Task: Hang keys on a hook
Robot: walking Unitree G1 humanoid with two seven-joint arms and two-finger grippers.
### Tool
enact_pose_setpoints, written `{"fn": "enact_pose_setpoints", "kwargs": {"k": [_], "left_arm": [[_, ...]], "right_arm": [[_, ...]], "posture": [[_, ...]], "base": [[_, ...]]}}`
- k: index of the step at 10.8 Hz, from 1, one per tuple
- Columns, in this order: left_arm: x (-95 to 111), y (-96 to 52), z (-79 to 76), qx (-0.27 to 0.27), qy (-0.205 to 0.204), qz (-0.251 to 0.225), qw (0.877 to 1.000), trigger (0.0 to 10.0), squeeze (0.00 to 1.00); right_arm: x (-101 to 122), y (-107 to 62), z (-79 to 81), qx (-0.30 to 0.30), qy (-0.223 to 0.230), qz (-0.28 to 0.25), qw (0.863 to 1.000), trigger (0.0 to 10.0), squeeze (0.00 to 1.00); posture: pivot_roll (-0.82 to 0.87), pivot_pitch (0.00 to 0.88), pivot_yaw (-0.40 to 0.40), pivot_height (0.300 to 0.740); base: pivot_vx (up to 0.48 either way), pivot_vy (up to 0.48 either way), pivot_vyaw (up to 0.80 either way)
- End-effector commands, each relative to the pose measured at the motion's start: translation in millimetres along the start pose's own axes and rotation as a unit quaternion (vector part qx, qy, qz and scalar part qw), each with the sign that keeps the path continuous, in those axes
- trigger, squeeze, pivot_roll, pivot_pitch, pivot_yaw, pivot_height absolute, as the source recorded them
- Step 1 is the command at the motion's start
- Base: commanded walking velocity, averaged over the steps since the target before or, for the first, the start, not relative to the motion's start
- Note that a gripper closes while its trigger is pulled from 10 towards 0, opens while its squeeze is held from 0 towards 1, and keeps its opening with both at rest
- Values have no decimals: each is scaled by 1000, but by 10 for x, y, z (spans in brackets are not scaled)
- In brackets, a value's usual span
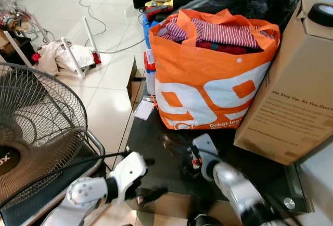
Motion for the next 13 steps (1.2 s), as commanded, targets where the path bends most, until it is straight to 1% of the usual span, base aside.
{"fn": "enact_pose_setpoints", "kwargs": {"k": [1,2,3,4,5,6,8,9,10,11,12,13], "left_arm": [[1,-51,-34,-14,-2,3,1000,10000,0],[-12,-62,-58,-21,-4,6,1000,10000,0],[-29,-73,-77,-27,-6,10,1000,10000,0],[-40,-78,-93,-31,-8,13,999,10000,0],[-45,-83,-109,-35,-10,14,999,10000,0],[-50,-83,-117,-37,-12,16,999,10000,0],[-46,-67,-128,-43,-13,16,999,10000,0],[-43,-62,-126,-45,-12,16,999,10000,0],[-44,-65,-127,-46,-11,17,999,10000,0],[-47,-68,-131,-47,-11,18,999,10000,0],[-51,-73,-134,-48,-12,19,999,10000,0],[-57,-78,-138,-50,-13,20,998,10000,0]], "right_arm": [[-83,9,-52,-12,-10,25,1000,10000,0],[-89,14,-65,-13,-13,31,999,10000,0],[-104,19,-73,-8,-19,40,999,9608,0],[-117,13,-66,3,-18,46,999,7529,0],[-107,-12,-36,23,-6,43,999,8392,0],[-117,-77,-68,21,13,34,999,10000,0],[-190,-100,-136,-1,25,38,999,10000,0],[-226,-105,-152,-14,40,39,998,7647,0],[-261,-109,-178,-32,46,46,997,4941,0],[-280,-114,-186,-41,59,49,996,3451,0],[-295,-112,-185,-41,59,52,996,1294,0],[-322,-119,-170,-37,64,57,996,667,0]], "posture": [[-78,60,1,740],[-78,57,-1,740],[-78,55,-1,740],[-75,51,-4,740],[-76,47,-6,740],[-82,44,-6,740],[-85,43,-2,740],[-84,44,1,740],[-83,44,1,740],[-82,45,2,740],[-82,45,1,740],[-83,45,1,740]], "base": [[0,0,0],[0,0,0],[0,0,0],[0,0,0],[0,0,0],[0,0,0],[0,0,0],[0,0,0],[0,0,0],[0,0,0],[0,0,0],[0,0,0]]}}
Point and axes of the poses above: a point about 5 cm out from each wrist's last joint towards the gripper, its own y axis pointing out of the wrist towards the gripper, its own x axis along the axis of the wrist's last joint, z = x × y, the point moved 4 cm from there along y, pointing out of the wrist towards the gripper, and after that the axes turned 11 degrees about y, right-handed, at the moved point
